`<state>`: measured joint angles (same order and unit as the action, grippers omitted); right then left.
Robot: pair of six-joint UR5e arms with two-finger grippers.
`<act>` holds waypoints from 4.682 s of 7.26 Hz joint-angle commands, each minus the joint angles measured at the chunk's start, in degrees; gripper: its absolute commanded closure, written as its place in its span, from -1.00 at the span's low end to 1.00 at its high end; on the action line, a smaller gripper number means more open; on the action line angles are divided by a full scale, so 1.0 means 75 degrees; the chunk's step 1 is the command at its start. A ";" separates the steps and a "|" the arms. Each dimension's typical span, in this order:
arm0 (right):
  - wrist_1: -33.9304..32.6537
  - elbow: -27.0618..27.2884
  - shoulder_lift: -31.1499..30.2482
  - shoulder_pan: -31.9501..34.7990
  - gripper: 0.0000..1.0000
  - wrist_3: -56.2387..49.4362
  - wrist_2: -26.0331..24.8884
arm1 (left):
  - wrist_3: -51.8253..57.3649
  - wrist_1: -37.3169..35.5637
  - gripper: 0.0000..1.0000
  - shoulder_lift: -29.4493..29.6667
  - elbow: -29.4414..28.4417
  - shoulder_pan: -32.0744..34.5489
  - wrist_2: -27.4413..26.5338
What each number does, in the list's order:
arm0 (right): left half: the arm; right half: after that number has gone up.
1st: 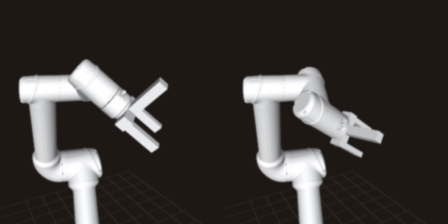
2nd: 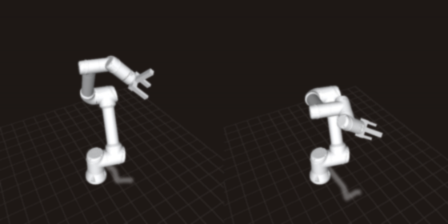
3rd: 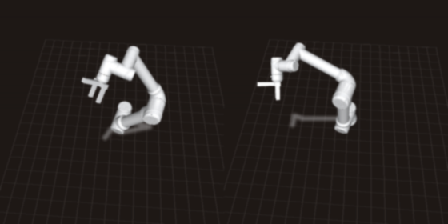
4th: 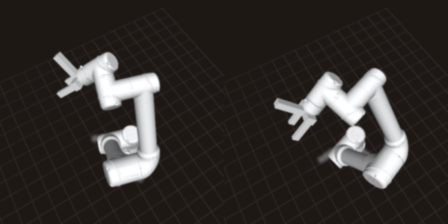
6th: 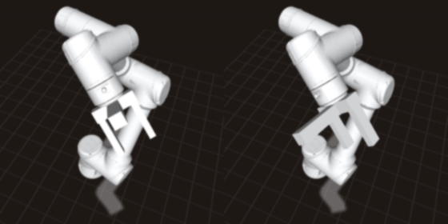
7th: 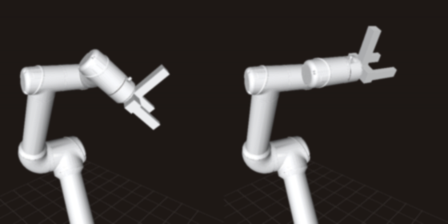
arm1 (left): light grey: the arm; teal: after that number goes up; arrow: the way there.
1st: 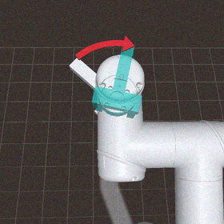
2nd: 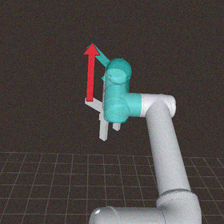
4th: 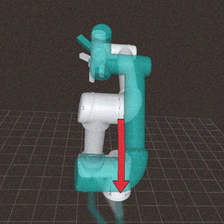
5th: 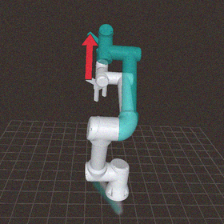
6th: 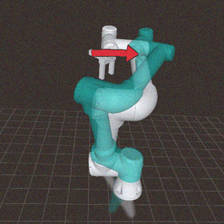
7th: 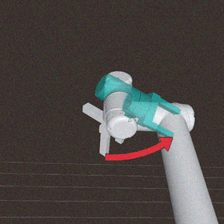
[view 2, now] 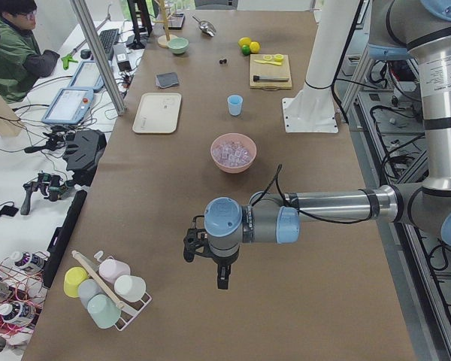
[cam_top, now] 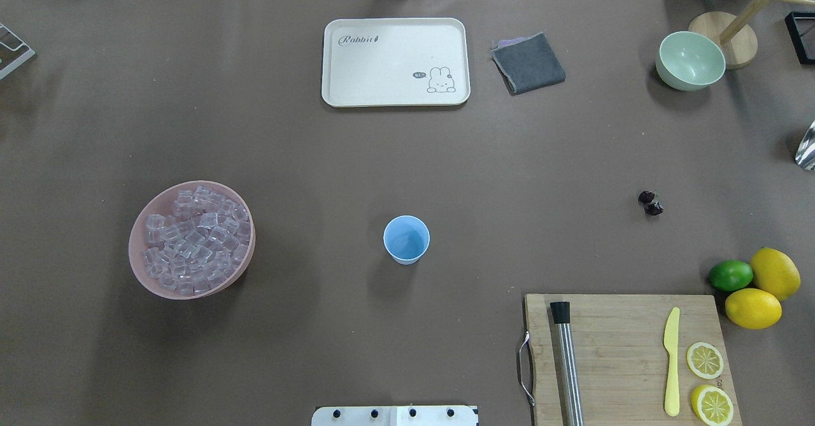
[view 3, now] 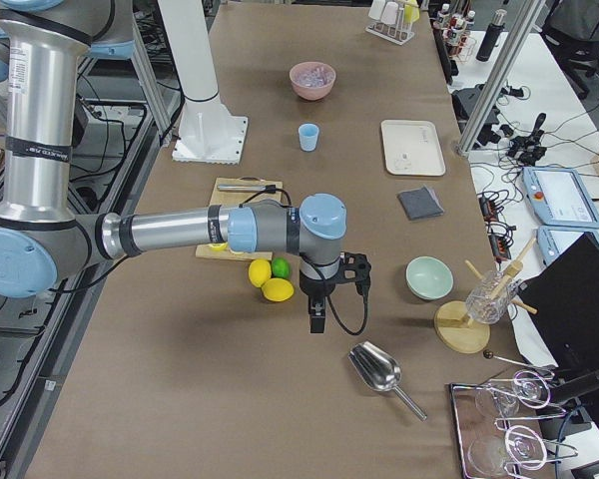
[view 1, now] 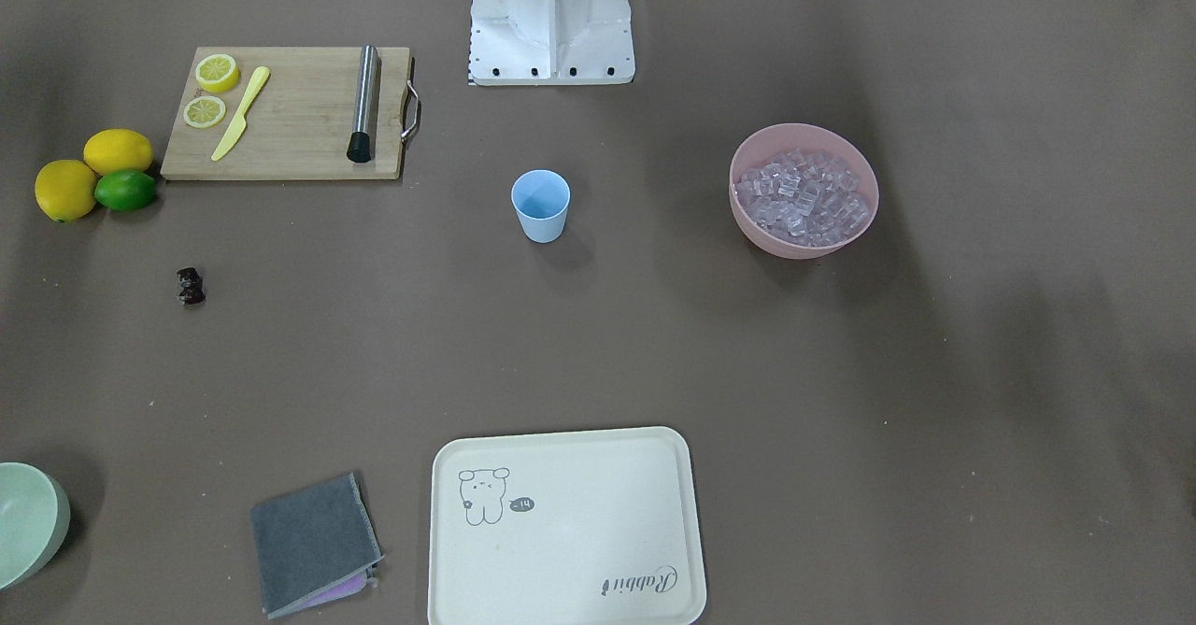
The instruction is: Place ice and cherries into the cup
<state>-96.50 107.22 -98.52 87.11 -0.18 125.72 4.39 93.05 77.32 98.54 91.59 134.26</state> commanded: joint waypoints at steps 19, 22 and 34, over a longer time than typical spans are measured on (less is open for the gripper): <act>0.2343 -0.0105 0.0586 0.0046 -1.00 0.0562 0.0674 | -0.2173 0.5546 -0.96 -0.0033 0.0291 -0.1415 -0.0041; 0.2355 -0.0117 0.0551 0.0011 -1.00 0.0598 0.0686 | -0.5378 0.5862 -0.96 0.0167 0.1283 -0.3730 -0.1626; 0.2344 -0.0164 0.0480 -0.0001 -1.00 0.0562 0.0674 | -0.8298 0.1292 -0.96 0.2476 0.2916 -0.8543 -0.5102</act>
<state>-78.86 106.06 -94.92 87.10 4.09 130.78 -58.51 102.90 96.93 120.60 29.04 98.19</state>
